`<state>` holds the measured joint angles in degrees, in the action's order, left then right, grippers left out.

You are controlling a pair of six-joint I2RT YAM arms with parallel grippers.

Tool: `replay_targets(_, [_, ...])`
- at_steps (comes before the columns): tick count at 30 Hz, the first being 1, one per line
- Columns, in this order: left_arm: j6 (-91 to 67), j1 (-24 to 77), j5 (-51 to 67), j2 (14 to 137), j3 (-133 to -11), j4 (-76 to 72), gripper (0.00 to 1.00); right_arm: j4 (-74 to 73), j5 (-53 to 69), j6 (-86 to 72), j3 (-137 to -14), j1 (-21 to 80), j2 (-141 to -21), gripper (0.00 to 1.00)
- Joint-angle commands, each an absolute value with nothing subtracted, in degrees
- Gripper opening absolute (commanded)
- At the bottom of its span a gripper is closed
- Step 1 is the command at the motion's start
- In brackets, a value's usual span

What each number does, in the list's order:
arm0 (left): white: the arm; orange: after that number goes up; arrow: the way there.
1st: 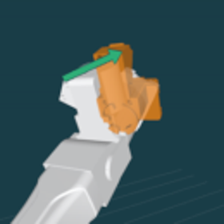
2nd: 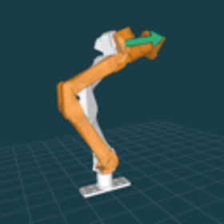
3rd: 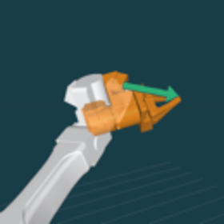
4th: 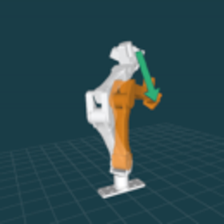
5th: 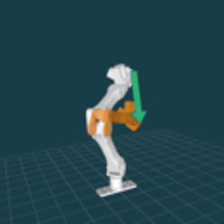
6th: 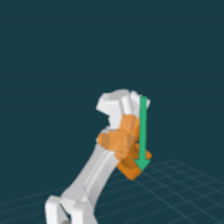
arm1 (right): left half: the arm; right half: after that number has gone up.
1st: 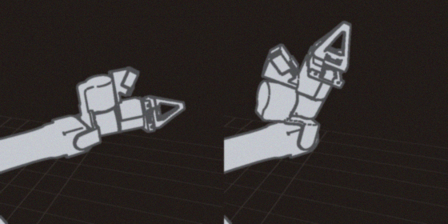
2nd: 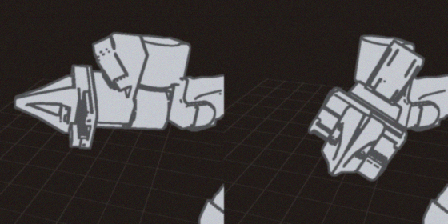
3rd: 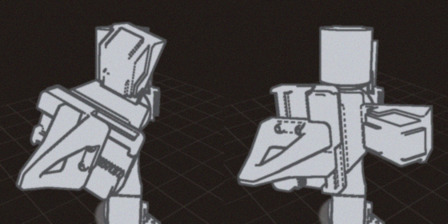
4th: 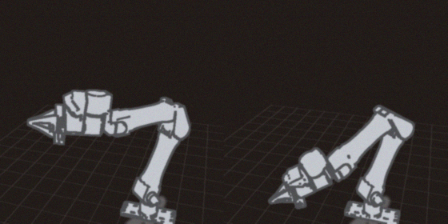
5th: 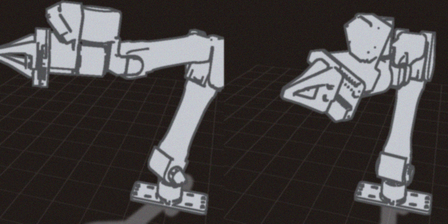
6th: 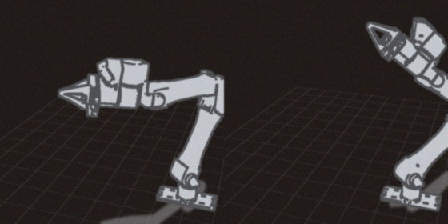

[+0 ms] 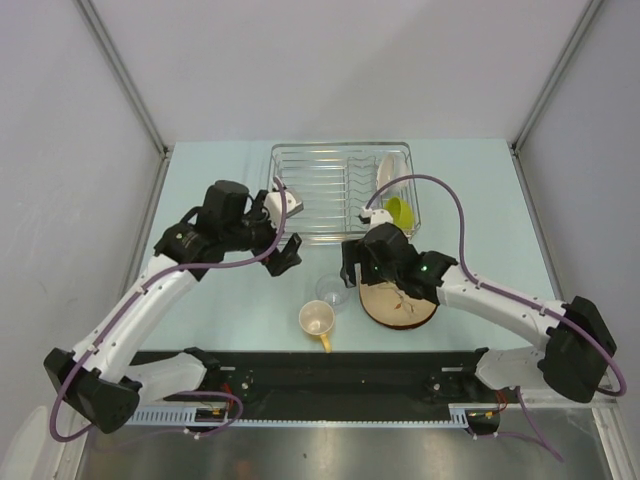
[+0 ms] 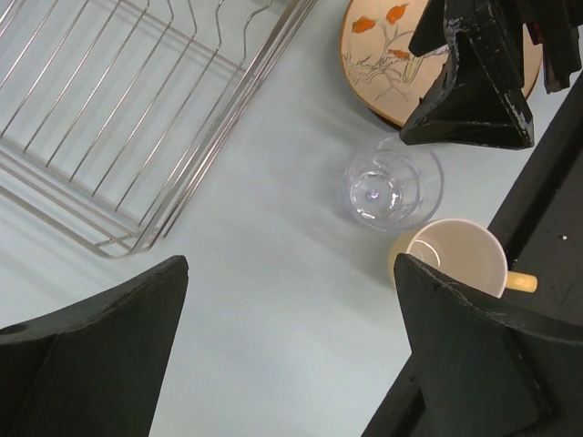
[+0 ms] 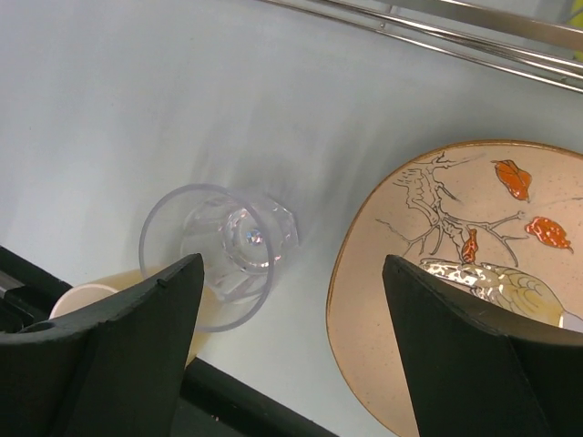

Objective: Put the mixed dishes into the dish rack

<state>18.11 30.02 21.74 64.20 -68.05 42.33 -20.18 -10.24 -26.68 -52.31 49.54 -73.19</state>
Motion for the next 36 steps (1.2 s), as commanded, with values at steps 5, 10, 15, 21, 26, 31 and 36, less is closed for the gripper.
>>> replay_targets(5, [16.7,29.18,18.02,60.65,-66.01,40.34,1.0,-19.86,-6.6,-25.66,-56.16,50.36,-78.57,0.79])
replay_targets(10, [16.35,27.95,18.11,60.82,-66.53,39.99,1.0,-21.0,-5.1,-24.96,-57.39,51.5,-81.73,0.76])
replay_targets(15, [16.08,27.6,17.75,61.26,-67.5,39.55,1.0,-22.76,-4.22,-25.14,-58.8,52.03,-85.51,0.73])
replay_targets(21, [15.03,26.72,18.19,61.44,-68.9,39.55,1.0,-21.89,-3.78,-25.14,-59.15,52.21,-88.33,0.65])
replay_targets(26, [12.66,24.88,19.42,61.35,-72.24,40.25,1.0,-20.31,-2.72,-24.7,-59.15,51.86,-90.35,0.6])
replay_targets(31, [11.95,23.47,19.95,62.93,-75.85,41.83,1.0,-19.78,-2.37,-24.87,-59.15,50.45,-90.7,0.37])
replay_targets(36, [10.73,22.42,18.63,63.02,-75.76,41.57,1.0,-18.9,-2.46,-25.22,-59.59,48.61,-85.28,0.17])
